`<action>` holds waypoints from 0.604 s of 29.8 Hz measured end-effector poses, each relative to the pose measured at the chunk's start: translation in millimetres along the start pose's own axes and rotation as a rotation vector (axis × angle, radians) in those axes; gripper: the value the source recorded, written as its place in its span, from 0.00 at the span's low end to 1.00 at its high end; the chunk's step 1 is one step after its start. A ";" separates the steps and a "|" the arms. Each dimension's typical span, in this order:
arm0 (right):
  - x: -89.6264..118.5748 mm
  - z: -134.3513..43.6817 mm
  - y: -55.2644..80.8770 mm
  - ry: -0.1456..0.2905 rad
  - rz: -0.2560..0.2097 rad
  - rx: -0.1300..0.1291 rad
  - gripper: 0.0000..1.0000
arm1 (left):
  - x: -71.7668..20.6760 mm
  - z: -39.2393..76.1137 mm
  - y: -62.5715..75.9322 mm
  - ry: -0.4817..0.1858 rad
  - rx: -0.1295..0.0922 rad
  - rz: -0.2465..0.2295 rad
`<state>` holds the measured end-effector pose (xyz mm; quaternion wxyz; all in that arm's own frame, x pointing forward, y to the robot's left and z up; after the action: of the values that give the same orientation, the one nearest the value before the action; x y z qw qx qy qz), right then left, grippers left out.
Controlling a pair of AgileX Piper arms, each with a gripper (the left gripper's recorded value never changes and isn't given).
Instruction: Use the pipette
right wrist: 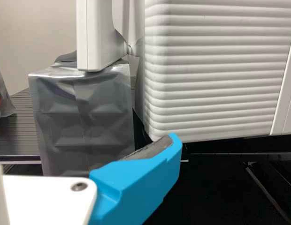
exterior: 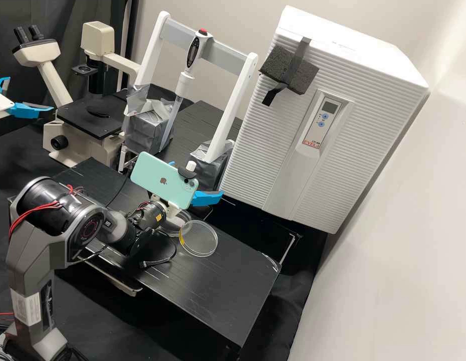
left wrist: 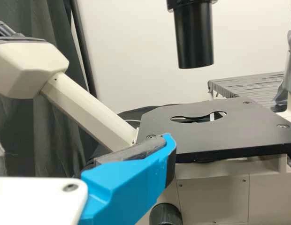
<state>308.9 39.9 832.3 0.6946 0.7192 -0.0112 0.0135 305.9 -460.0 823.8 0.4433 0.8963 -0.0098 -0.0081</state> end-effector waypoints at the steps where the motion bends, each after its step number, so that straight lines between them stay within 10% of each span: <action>1: 0.0 0.0 0.0 0.000 0.000 0.000 1.00 | 0.0 0.0 0.0 0.000 0.000 0.000; 11: 0.0 0.0 0.0 0.000 0.000 0.000 1.00 | 0.0 2.3 -0.3 -0.008 0.000 -0.001; 18: 0.0 0.0 0.0 0.000 0.000 0.000 1.00 | -5.7 31.9 8.9 -0.123 -0.037 0.025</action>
<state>308.9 39.9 832.3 0.6946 0.7192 -0.0112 0.0135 299.4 -490.7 811.5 0.4586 0.8854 -0.0481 -0.0581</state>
